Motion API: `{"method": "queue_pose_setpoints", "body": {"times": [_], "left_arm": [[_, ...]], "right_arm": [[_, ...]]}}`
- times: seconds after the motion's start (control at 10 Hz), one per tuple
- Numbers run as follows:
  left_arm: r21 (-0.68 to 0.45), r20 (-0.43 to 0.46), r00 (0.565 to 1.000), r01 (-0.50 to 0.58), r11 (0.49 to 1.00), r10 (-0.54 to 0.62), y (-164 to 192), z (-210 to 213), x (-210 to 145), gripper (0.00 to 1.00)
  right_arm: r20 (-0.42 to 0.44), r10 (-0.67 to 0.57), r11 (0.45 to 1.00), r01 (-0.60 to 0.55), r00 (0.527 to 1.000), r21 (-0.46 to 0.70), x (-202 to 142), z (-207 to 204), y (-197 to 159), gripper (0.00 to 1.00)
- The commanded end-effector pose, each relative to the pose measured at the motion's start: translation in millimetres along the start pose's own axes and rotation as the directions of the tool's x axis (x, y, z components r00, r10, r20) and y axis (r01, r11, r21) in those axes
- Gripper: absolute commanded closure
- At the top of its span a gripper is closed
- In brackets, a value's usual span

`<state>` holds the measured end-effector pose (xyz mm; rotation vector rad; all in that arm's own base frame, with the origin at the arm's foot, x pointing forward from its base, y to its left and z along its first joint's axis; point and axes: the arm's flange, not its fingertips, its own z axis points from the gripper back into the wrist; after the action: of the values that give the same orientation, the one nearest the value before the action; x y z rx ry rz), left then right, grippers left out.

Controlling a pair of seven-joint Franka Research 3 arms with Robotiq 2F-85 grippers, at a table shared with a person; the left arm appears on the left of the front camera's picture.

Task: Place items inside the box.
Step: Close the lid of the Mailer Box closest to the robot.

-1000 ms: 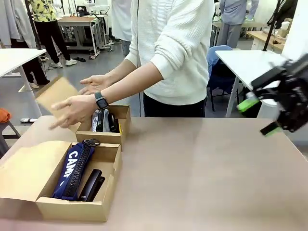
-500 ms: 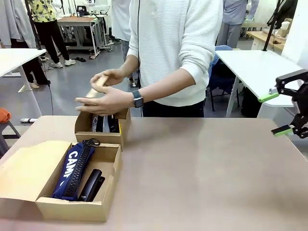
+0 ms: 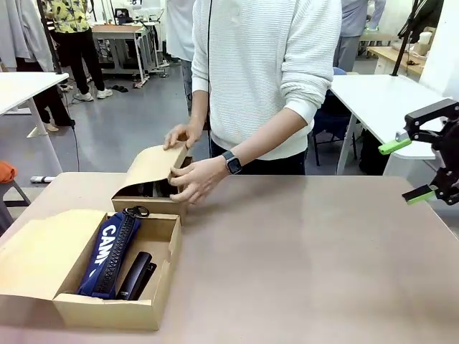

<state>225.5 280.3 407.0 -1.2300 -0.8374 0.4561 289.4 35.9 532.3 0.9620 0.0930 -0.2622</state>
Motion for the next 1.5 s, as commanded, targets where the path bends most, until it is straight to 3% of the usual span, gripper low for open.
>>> {"method": "queue_pose_setpoints", "body": {"times": [0.0, 0.3, 0.4, 0.5, 0.6, 0.7, 0.8, 0.9, 1.1, 1.2, 1.3, 1.4], "left_arm": [[-0.02, 0.015, 1.0, 0.019, 1.0, -0.018, -1.5, -1.9, -2.8, 0.0], [0.0, 0.0, 1.0, 0.0, 1.0, 0.0, 0.0, 0.0, 0.0, 0.0], [-0.098, 0.146, 0.947, 0.302, 0.948, -0.286, -12.5, -22.6, 4.6, 0.0], [-0.169, 0.231, 0.703, 0.71, 0.684, -0.672, -27.4, -45.6, -3.6, 0.0], [-0.121, 0.275, 0.46, 0.888, 0.444, -0.844, -35.0, -63.1, -12.7, 0.0], [0.034, 0.284, 0.049, 0.998, 0.061, -0.958, -31.4, -72.9, -17.3, 0.0], [0.056, 0.264, -0.172, 0.985, -0.163, -0.949, -20.8, -72.0, -17.6, 0.0], [0.021, 0.247, -0.288, 0.956, -0.292, -0.925, -11.8, -67.0, -18.5, 0.0], [0.021, 0.243, -0.568, 0.813, -0.581, -0.786, 7.2, -57.9, -10.8, 0.0], [0.005, 0.251, -0.603, 0.783, -0.622, -0.757, 14.0, -59.9, -8.5, 0.0], [-0.298, -0.097, 0.328, 0.892, 0.341, -0.94, -16.7, -72.3, -16.1, 0.0], [-0.298, -0.097, 0.328, 0.892, 0.341, -0.94, -16.7, -72.3, -16.1, 0.0]], "right_arm": [[-0.004, 0.027, 1.0, -0.027, 1.0, 0.003, 2.1, 2.9, -2.9, 0.0], [-0.004, 0.027, 1.0, -0.027, 1.0, 0.003, 2.1, 2.9, -2.9, 0.0], [-0.004, 0.027, 1.0, -0.027, 1.0, 0.003, 2.1, 2.9, -2.9, 0.0], [-0.004, 0.027, 1.0, -0.027, 1.0, 0.003, 2.1, 2.9, -2.9, 0.0], [-0.004, 0.027, 1.0, -0.027, 1.0, 0.003, 2.1, 2.9, -2.9, 0.0], [-0.004, 0.027, 1.0, -0.027, 1.0, 0.003, 2.1, 2.9, -2.9, 0.0], [-0.004, 0.027, 1.0, -0.027, 1.0, 0.003, 2.1, 2.9, -2.9, 0.0], [-0.004, 0.027, 1.0, -0.027, 1.0, 0.003, 2.1, 2.9, -2.9, 0.0], [-0.004, 0.027, 1.0, -0.027, 1.0, 0.003, 2.1, 2.9, -2.9, 0.0], [-0.004, 0.027, 1.0, -0.027, 1.0, 0.003, 2.1, 2.9, -2.9, 0.0], [-0.004, 0.027, 1.0, -0.027, 1.0, 0.003, 2.1, 2.9, -2.9, 0.0], [-0.004, 0.027, 1.0, -0.027, 1.0, 0.003, 2.1, 2.9, -2.9, 0.0]]}}
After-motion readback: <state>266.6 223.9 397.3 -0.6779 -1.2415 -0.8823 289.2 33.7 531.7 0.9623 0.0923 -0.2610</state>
